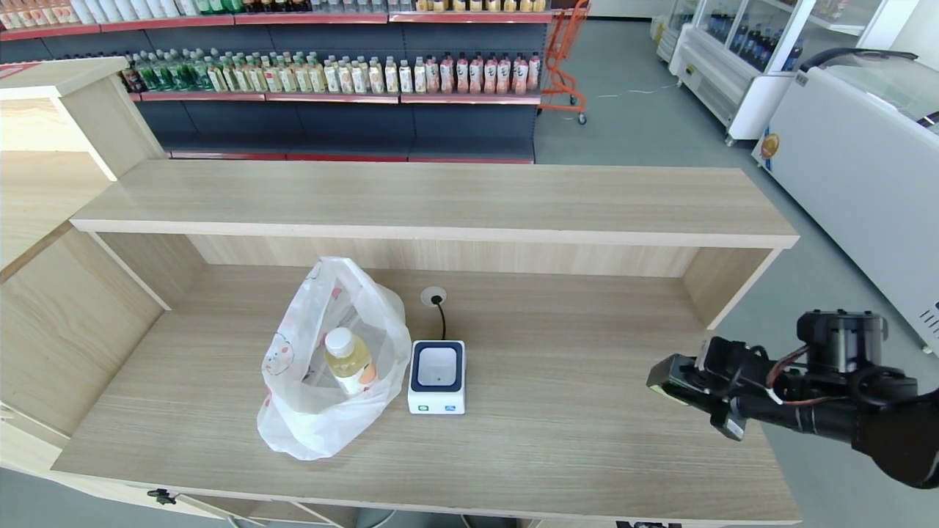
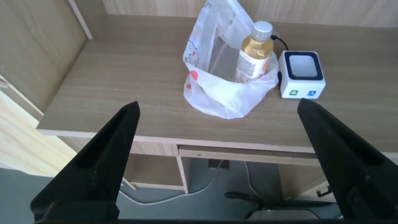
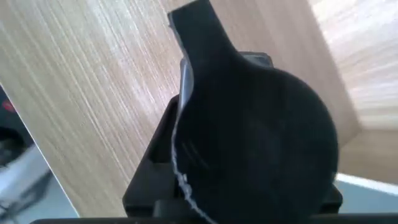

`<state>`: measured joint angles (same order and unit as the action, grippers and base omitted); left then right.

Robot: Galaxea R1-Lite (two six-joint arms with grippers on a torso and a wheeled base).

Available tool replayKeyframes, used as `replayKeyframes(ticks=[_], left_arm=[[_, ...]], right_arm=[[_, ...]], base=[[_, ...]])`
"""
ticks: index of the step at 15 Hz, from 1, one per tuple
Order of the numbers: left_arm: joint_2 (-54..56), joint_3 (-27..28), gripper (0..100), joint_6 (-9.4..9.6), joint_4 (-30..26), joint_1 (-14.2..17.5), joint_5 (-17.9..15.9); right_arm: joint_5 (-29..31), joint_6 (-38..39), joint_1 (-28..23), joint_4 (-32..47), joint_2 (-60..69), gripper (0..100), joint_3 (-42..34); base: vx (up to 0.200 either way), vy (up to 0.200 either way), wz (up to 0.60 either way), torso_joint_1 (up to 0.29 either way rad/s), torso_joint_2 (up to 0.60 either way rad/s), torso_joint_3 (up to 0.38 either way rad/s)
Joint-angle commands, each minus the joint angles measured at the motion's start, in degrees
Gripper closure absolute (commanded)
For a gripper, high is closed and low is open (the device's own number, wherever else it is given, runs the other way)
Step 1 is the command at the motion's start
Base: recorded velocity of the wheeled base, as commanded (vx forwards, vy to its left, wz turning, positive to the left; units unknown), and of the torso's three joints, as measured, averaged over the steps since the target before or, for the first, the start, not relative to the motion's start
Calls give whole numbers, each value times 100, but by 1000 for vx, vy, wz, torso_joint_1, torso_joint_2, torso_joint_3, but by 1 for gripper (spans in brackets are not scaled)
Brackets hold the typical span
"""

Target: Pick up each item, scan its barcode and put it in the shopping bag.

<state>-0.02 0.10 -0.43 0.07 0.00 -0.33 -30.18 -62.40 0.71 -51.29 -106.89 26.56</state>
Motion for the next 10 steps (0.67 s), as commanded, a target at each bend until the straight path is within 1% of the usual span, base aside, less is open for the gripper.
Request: replayKeyframes(ticks=[1,3,4,5,6,7,8,9,10], left_arm=[[2,-1,0,-1,1,0,-2],[2,-1,0,-1,1,0,-2],[2,-1,0,-1,1,0,-2],[2,-1,0,-1,1,0,-2],[2,-1,0,-1,1,0,-2],[2,-1,0,-1,1,0,-2],[2,-1,0,-1,1,0,-2],[2,-1,0,-1,1,0,-2],[2,-1,0,-1,1,0,-2]], right_arm=[[-954,-2065,-106,-101,1038,100,-213],[-1965,-5045,202,-4,1047,100,-231],[-2132,-6354,430,189,1153,100,-231],[-2158,-6794,527,312,1267,100,-231],[-2343,-7629,922,840,1469,100,-239],[-2677,-8156,1318,1121,1592,100,-248],[-2791,-8332,1538,1209,1636,100,-231],[-2932,-8508,1995,1279,1689,100,-248],[-3064,-8640,2329,1279,1777,100,-248]], base=[[0,0,0,0,0,0],[0,0,0,0,0,0],[0,0,0,0,0,0],[0,0,0,0,0,0],[0,0,0,0,0,0],[0,0,0,0,0,0],[0,0,0,0,0,0],[0,0,0,0,0,0],[0,0,0,0,0,0]])
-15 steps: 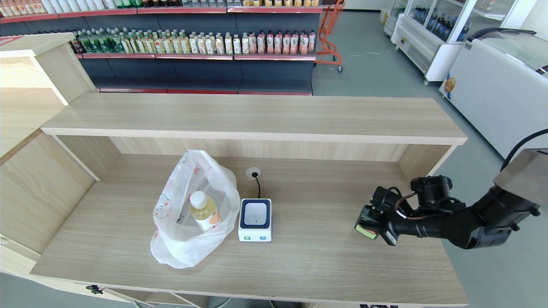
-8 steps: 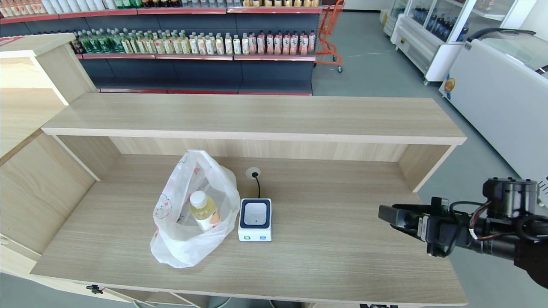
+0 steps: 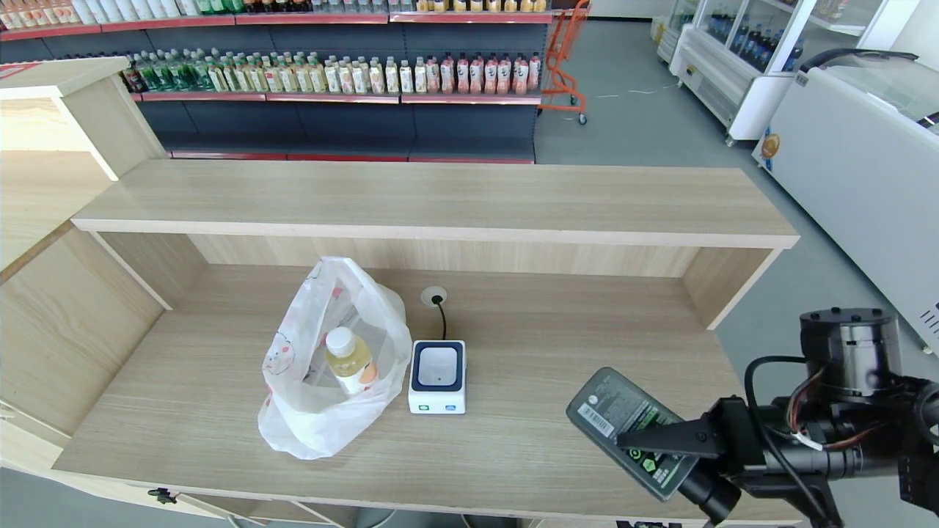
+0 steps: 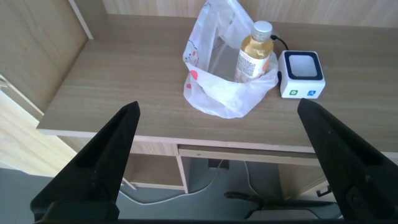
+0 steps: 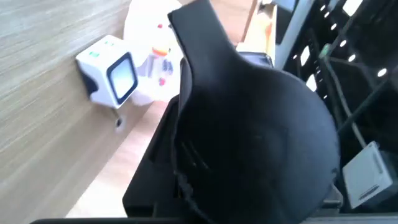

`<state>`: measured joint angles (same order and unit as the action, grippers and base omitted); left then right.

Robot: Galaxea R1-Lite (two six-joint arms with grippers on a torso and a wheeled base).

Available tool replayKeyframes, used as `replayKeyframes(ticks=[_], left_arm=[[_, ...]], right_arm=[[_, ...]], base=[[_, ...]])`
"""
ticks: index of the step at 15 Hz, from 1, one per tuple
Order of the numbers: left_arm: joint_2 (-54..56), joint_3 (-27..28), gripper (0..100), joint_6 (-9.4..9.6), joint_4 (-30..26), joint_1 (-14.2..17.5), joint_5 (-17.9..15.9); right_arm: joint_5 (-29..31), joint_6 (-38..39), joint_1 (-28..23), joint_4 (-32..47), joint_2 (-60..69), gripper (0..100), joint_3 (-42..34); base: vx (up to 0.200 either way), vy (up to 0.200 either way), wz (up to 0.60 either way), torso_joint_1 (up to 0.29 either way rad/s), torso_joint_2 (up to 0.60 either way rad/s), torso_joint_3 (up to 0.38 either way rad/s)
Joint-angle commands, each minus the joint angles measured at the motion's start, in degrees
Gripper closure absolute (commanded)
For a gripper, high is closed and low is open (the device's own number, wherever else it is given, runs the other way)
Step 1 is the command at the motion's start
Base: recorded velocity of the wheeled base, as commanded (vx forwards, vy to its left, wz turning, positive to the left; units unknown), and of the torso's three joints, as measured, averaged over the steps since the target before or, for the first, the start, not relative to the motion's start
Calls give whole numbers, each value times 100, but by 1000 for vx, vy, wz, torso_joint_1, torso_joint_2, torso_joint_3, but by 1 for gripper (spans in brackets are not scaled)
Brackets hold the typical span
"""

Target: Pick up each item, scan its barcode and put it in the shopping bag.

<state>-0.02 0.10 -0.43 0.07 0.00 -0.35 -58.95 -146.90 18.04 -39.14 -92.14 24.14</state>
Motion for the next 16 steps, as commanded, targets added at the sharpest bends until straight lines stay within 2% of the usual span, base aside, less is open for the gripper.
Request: replayKeyframes(ticks=[1,3,5,9,11,16], left_arm=[[2,-1,0,-1,1,0,0],[2,-1,0,-1,1,0,0],[2,-1,0,-1,1,0,0],[2,-1,0,-1,1,0,0],[2,-1,0,-1,1,0,0],[2,-1,0,-1,1,0,0]], right_arm=[[-204,-234,797,74,354,100,-6],[-213,-401,1333,82,539,100,-32],[-213,-647,1588,320,636,100,-85],[-222,-1368,1404,1673,820,100,-76],[-222,-1421,1228,1787,829,100,-76],[-222,-1421,1228,1796,882,100,-85]], base=[[0,0,0,0,0,0],[0,0,0,0,0,0],[0,0,0,0,0,0],[0,0,0,0,0,0],[0,0,0,0,0,0],[0,0,0,0,0,0]])
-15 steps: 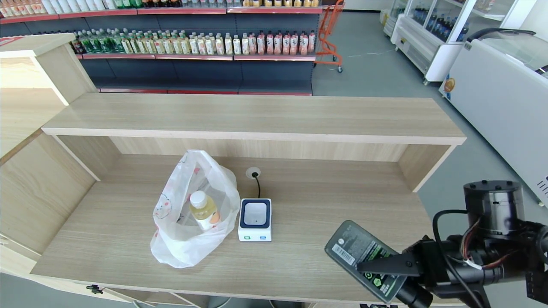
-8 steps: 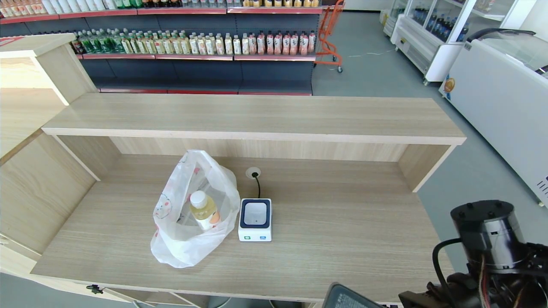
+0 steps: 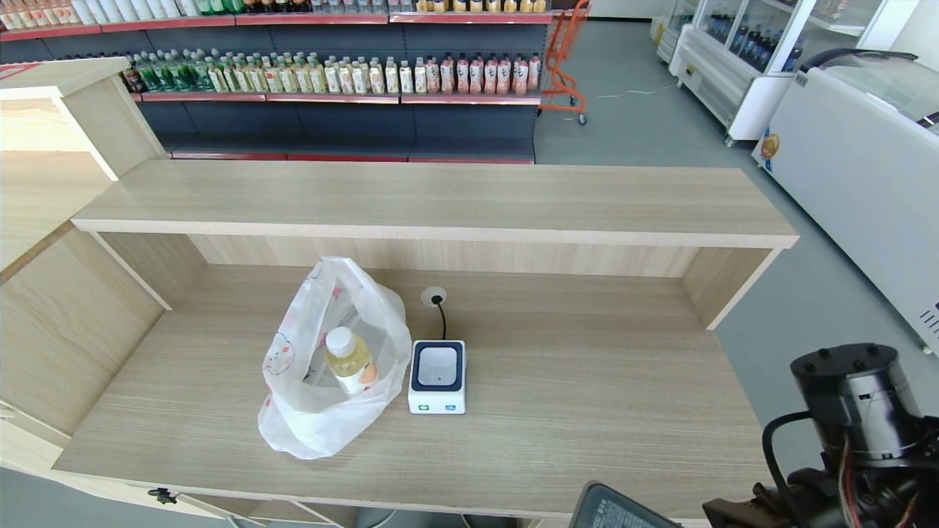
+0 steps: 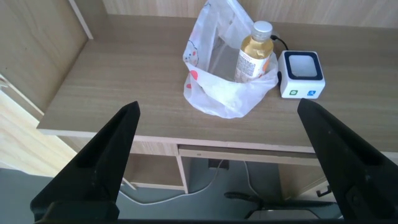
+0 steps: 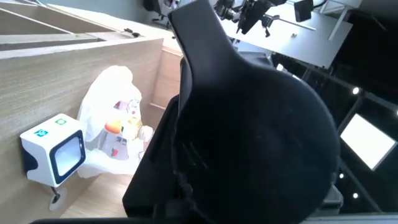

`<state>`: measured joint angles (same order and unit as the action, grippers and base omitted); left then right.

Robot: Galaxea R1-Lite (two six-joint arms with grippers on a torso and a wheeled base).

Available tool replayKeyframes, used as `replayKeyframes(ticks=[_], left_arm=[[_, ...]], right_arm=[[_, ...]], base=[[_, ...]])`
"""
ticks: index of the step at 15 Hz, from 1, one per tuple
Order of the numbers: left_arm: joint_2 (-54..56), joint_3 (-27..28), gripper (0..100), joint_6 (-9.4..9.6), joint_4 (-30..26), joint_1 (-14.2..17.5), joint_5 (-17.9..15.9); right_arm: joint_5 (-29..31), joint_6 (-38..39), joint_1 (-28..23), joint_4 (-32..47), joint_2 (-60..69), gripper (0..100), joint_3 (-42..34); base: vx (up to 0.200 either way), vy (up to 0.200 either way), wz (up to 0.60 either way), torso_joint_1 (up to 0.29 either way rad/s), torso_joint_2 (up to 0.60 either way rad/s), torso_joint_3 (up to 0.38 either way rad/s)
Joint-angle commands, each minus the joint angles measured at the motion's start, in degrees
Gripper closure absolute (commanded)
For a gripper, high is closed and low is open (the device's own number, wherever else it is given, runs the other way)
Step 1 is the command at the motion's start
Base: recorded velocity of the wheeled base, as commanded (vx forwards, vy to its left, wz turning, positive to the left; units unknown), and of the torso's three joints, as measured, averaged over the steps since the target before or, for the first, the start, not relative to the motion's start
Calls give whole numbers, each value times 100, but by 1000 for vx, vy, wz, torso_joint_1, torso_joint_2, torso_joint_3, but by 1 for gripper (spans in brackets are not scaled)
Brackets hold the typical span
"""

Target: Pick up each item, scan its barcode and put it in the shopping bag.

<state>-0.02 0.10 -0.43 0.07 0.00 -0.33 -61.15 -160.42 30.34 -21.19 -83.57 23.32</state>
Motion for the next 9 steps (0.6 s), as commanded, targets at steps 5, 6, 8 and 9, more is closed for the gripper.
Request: replayKeyframes(ticks=[5,6,8,9], left_arm=[[2,-1,0,-1,1,0,-2],[2,-1,0,-1,1,0,-2],[2,-1,0,-1,1,0,-2],[2,-1,0,-1,1,0,-2]], right_arm=[[-99,-130,7,106,42,100,-29],[-161,-139,7,124,51,100,-29],[-292,-139,-2,150,51,100,-21],[-292,-130,-2,150,51,100,-12]], base=[[0,0,0,0,0,0],[0,0,0,0,0,0],[0,0,0,0,0,0],[0,0,0,0,0,0]])
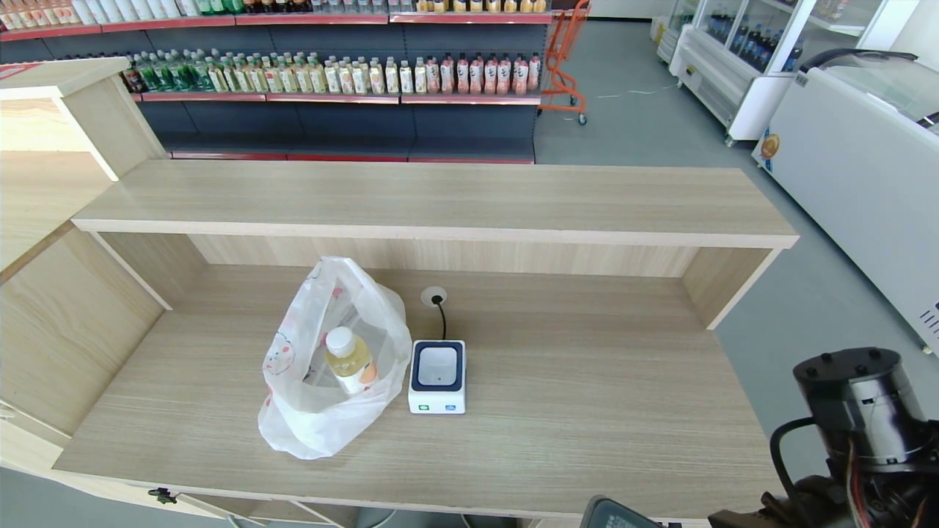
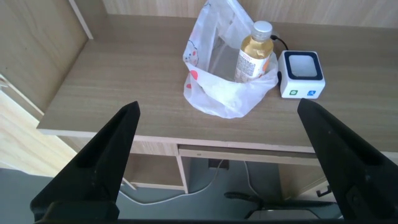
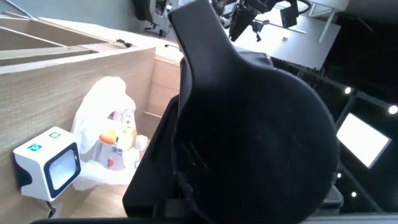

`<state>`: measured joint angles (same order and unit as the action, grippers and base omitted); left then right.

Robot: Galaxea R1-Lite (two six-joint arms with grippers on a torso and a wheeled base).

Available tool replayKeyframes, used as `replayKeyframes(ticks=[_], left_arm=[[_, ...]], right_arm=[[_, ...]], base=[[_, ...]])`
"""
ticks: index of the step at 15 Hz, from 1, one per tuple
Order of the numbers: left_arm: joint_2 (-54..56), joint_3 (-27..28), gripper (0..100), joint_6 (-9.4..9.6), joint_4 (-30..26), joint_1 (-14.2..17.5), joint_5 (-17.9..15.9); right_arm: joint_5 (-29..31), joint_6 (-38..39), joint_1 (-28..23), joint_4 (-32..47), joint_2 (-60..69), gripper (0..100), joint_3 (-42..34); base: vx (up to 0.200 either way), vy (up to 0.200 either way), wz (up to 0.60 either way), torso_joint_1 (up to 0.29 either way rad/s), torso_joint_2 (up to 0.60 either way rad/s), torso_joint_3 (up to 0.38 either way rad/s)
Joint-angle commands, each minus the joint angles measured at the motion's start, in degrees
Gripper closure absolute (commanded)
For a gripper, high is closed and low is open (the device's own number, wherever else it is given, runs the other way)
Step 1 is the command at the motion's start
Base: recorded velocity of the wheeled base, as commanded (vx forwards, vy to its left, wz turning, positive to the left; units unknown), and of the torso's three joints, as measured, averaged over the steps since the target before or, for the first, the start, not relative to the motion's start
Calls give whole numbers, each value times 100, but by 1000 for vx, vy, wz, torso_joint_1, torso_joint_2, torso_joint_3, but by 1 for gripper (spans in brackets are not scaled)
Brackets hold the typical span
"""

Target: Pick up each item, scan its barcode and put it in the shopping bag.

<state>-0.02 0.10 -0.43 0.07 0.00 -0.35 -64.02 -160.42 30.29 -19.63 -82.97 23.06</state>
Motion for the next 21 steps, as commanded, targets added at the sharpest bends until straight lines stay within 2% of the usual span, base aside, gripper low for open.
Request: replayKeyframes(ticks=[1,3,5,6,7,8,10,11,12,13,15,16,18,20,21], left_arm=[[2,-1,0,-1,1,0,0],[2,-1,0,-1,1,0,0],[2,-1,0,-1,1,0,0],[2,-1,0,-1,1,0,0],[2,-1,0,-1,1,0,0],[2,-1,0,-1,1,0,0],[2,-1,0,-1,1,0,0],[2,-1,0,-1,1,0,0],[2,-1,0,-1,1,0,0],[2,-1,0,-1,1,0,0],[2,-1,0,-1,1,0,0],[2,-1,0,-1,1,0,0],[2,-1,0,-1,1,0,0],[2,-1,0,-1,1,0,0],[2,-1,0,-1,1,0,0]], right_arm=[[-5,-130,3,-6,-18,100,14],[-5,-104,-32,-6,0,100,23],[22,555,-718,-6,413,100,216],[224,1786,-1983,-59,1125,100,286],[637,2665,-3056,-24,1354,100,225],[821,3429,-3504,-50,1371,100,207],[1507,5354,-3565,-50,1573,100,198],[1876,5899,-3592,-76,1705,100,242],[1876,5899,-3592,-76,1705,100,242],[1815,6892,-3653,82,1723,100,163],[1797,7332,-3680,231,1652,100,172],[1516,8334,-3653,574,1670,100,163],[1437,10127,-3645,750,1688,100,234],[1489,12482,-3416,723,1626,100,445],[1604,14126,-3319,732,1608,100,603]], base=[[0,0,0,0,0,0],[0,0,0,0,0,0],[0,0,0,0,0,0],[0,0,0,0,0,0],[0,0,0,0,0,0],[0,0,0,0,0,0],[0,0,0,0,0,0],[0,0,0,0,0,0],[0,0,0,0,0,0],[0,0,0,0,0,0],[0,0,0,0,0,0],[0,0,0,0,0,0],[0,0,0,0,0,0],[0,0,0,0,0,0],[0,0,0,0,0,0]])
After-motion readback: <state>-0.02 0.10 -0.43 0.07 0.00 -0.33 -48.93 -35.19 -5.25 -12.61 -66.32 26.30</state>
